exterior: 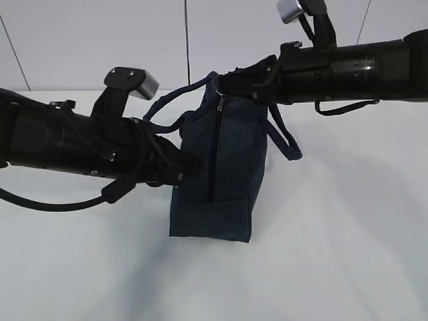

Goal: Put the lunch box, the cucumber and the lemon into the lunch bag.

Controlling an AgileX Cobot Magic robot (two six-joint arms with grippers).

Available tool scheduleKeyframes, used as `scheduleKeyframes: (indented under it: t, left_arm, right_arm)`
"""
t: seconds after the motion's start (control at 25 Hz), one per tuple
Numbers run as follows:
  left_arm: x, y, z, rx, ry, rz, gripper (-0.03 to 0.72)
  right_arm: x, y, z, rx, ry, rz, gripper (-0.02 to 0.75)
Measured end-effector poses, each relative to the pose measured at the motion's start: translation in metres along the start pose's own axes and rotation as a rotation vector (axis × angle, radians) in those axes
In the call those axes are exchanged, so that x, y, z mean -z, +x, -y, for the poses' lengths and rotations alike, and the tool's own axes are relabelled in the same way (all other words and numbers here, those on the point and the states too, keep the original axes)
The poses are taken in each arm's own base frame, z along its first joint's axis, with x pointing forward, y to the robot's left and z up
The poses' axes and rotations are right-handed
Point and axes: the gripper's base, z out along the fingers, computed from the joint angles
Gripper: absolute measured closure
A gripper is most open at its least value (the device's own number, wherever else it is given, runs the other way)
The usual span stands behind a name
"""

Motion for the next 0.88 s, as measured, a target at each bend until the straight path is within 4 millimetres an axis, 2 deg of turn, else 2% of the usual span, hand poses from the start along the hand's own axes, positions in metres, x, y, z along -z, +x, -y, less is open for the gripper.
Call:
scheduleKeyframes:
  t: [0.08, 0.16, 0.36, 0.44, 0.64, 0.88]
  left_arm:
    - [0.000, 0.000, -0.001, 0.008, -0.007, 0.003, 0.676]
    - [0.000, 0.000, -0.001, 0.011, -0.007, 0.002, 0.621]
    - [0.000, 0.003, -0.001, 0.034, -0.006, 0.000, 0.321]
    - [0.000, 0.002, -0.001, 0.057, -0.004, 0.012, 0.262]
    - [0.004, -0.005, 0.001, 0.130, -0.004, 0.066, 0.231]
    - [0.024, -0.019, 0.008, 0.134, -0.027, 0.139, 0.268]
  right_arm:
    - [0.000, 0.000, 0.000, -0.004, -0.002, 0.001, 0.731]
    - [0.000, 0.000, 0.000, -0.010, -0.003, 0.003, 0.731]
    - [0.001, -0.003, 0.000, -0.030, -0.014, 0.024, 0.731]
    - [0.001, -0.003, -0.001, -0.034, -0.027, 0.029, 0.731]
    - [0.001, -0.003, -0.003, -0.035, -0.044, 0.027, 0.731]
    - [0.001, -0.002, -0.003, -0.025, -0.053, 0.009, 0.731]
